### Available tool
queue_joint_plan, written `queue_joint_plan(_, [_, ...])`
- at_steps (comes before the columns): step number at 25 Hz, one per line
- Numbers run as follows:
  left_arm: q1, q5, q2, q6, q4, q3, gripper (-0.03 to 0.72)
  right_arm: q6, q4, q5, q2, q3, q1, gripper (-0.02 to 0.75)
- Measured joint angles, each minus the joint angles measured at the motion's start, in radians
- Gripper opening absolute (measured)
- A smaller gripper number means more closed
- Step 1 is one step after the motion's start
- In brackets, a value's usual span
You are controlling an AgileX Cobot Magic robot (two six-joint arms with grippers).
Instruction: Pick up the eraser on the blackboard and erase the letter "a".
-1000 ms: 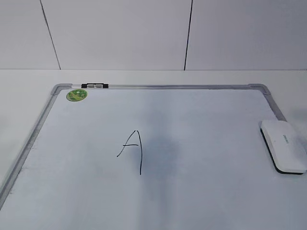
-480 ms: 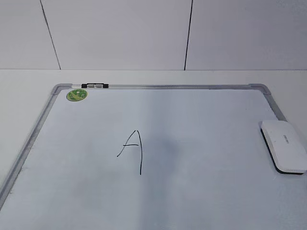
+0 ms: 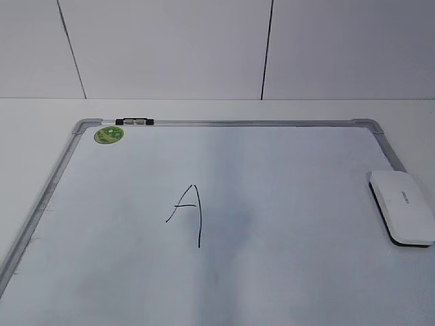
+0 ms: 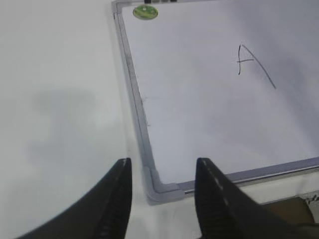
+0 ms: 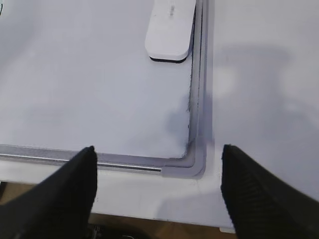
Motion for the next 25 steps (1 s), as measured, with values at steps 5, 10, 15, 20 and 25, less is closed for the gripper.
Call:
queue_joint_plan(5, [0.000, -0.039, -0.017, 0.008, 0.019, 0.073, 0.319, -0.001, -0.015, -0.044, -0.005, 0.010, 0.000, 0.592])
queue_joint_plan(10, [0.000, -0.109, -0.030, 0.013, 0.038, 0.099, 0.319, -0.002, -0.017, -0.098, -0.005, 0.037, 0.000, 0.592])
queue_joint_plan(15, [0.000, -0.122, -0.030, 0.015, 0.040, 0.101, 0.319, -0.004, -0.017, -0.107, -0.005, 0.041, 0.000, 0.592])
queue_joint_plan(20, [0.000, -0.122, -0.030, 0.017, 0.042, 0.105, 0.319, -0.005, -0.017, -0.111, -0.005, 0.041, 0.000, 0.592])
queue_joint_plan(25, [0.000, -0.122, -0.030, 0.017, 0.042, 0.110, 0.332, -0.005, -0.019, -0.113, -0.005, 0.041, 0.000, 0.592])
